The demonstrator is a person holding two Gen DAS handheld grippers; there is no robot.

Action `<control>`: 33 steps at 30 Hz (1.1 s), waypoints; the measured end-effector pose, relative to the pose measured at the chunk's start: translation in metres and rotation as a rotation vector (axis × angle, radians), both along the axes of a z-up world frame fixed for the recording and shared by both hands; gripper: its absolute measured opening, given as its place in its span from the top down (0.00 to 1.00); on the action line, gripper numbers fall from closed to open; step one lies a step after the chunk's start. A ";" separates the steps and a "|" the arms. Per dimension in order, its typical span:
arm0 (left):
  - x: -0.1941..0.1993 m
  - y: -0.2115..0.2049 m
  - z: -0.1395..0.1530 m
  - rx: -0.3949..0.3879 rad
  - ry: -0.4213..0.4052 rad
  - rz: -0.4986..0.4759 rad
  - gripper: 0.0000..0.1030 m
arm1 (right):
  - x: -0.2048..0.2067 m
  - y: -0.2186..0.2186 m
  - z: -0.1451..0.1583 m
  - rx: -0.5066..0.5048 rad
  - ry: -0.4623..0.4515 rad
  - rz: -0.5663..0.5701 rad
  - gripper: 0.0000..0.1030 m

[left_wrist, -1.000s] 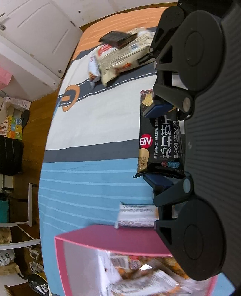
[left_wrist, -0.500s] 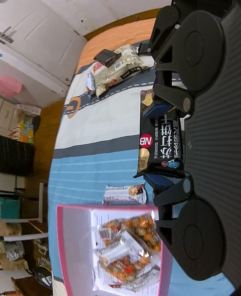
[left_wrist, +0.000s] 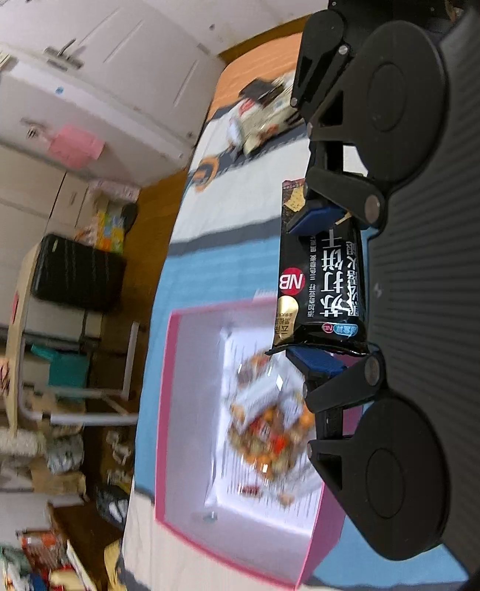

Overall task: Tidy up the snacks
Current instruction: 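Lift the black NB bar with the left gripper over the pink box, then open the left gripper to drop the NB bar into the box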

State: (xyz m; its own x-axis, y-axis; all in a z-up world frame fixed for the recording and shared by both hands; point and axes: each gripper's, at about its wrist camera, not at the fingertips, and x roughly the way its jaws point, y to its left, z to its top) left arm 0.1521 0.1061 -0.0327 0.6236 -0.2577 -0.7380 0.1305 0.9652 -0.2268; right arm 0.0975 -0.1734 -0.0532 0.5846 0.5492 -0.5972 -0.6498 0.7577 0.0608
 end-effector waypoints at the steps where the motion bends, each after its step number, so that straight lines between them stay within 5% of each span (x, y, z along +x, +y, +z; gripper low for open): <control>1: 0.000 0.005 0.001 0.004 -0.009 0.017 0.38 | 0.003 0.007 0.002 0.000 -0.005 0.017 0.55; 5: 0.004 0.032 0.003 -0.007 -0.039 0.075 0.38 | 0.020 0.033 0.006 -0.003 -0.033 0.089 0.44; 13: 0.021 0.057 -0.013 0.033 -0.051 0.174 0.38 | 0.048 0.064 -0.015 -0.012 -0.045 0.153 0.44; 22: 0.051 0.073 -0.021 0.093 -0.193 0.313 0.33 | 0.098 0.089 -0.029 -0.040 -0.051 0.078 0.39; 26: 0.044 0.075 -0.023 0.102 -0.191 0.310 0.29 | 0.099 0.073 -0.036 0.012 0.033 0.011 0.38; 33: 0.025 0.068 -0.024 0.068 -0.160 0.239 0.29 | 0.067 0.012 -0.015 0.029 0.024 -0.064 0.31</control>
